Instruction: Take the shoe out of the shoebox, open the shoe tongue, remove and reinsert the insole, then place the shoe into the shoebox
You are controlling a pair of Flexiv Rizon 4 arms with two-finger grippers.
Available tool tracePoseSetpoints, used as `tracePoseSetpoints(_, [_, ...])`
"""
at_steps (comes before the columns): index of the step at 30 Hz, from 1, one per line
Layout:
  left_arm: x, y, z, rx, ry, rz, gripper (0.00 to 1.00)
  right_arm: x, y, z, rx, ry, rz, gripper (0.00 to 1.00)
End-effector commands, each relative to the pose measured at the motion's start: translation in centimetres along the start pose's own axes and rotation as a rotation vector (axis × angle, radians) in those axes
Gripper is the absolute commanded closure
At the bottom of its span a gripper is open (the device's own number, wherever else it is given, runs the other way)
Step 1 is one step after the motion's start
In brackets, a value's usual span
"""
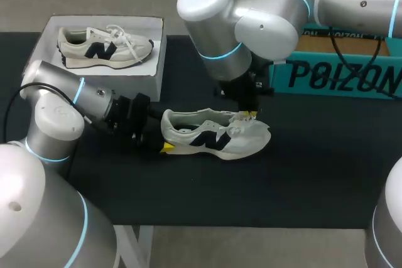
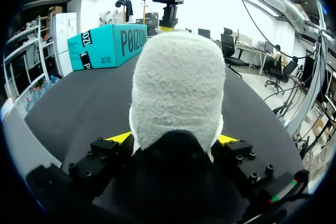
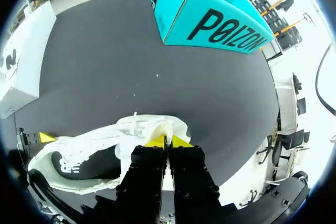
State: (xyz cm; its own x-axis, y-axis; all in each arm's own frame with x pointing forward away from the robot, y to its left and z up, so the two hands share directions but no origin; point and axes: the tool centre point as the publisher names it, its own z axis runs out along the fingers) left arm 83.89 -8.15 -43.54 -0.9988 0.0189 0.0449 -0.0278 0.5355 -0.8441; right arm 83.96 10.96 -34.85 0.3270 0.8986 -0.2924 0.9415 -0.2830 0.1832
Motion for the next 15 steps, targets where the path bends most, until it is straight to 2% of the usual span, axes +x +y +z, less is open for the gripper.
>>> tracePoseSetpoints(1, [-0.2, 0.4, 0.4, -0.001, -0.001, 0.001, 1.00, 0.1, -0.6, 1.4, 0.005, 0.001, 0.032, 0.73])
tracePoseSetpoints(4, [-0.2, 0.4, 0.4, -0.001, -0.001, 0.001, 1.00, 0.3, -0.8, 1.6, 0.013, -0.003, 0.033, 0.08])
tracePoseSetpoints(5, [-0.2, 0.4, 0.4, -0.001, -0.001, 0.001, 1.00, 0.3, -0.8, 2.0, 0.015, -0.005, 0.034, 0.00])
tracePoseSetpoints(10, [-0.2, 0.4, 0.4, -0.001, -0.001, 0.001, 1.00, 0.2, -0.5, 1.4, 0.011, 0.001, 0.045, 0.00])
tracePoseSetpoints(15, [-0.2, 0.4, 0.4, -0.001, -0.001, 0.001, 1.00, -0.3, 0.1, -1.4, -0.028, 0.052, 0.047, 0.00])
